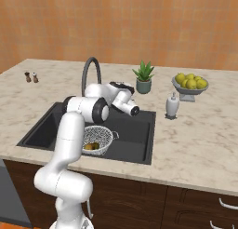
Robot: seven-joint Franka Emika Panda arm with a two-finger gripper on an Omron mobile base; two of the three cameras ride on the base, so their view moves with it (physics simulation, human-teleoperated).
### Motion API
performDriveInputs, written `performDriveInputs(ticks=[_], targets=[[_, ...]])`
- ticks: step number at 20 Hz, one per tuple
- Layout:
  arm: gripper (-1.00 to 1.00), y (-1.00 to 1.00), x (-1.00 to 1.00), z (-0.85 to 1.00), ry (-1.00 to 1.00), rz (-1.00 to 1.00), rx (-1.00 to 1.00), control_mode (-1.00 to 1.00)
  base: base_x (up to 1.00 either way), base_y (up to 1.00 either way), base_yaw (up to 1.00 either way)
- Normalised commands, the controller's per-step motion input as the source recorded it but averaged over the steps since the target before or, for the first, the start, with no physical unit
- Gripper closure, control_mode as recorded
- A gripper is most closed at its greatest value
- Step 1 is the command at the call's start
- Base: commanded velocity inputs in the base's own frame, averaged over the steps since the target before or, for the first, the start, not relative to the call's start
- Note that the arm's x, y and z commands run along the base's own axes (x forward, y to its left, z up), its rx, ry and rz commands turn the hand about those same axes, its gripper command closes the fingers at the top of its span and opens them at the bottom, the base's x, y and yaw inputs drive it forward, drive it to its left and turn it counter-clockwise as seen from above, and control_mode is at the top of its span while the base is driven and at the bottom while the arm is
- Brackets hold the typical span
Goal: Put the colander in the sink, put the mango, pear in the colander, and turn on the sink faucet and pour water over the colander.
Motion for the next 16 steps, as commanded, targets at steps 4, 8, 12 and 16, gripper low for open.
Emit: performDriveInputs(ticks=[4,8,12,16], targets=[[1.00,-0.60,-0.25,-0.15,0.12,0.00,0.00,-1.00,0.00,0.00,0.00],[1.00,-0.54,-0.61,0.00,0.00,0.00,0.03,-1.00,0.00,0.00,0.00],[1.00,-0.55,-0.71,0.00,0.00,0.00,0.04,-1.00,0.00,0.00,0.00],[1.00,-0.46,-0.89,0.37,0.00,0.00,0.08,-1.00,0.00,0.00,0.00]])
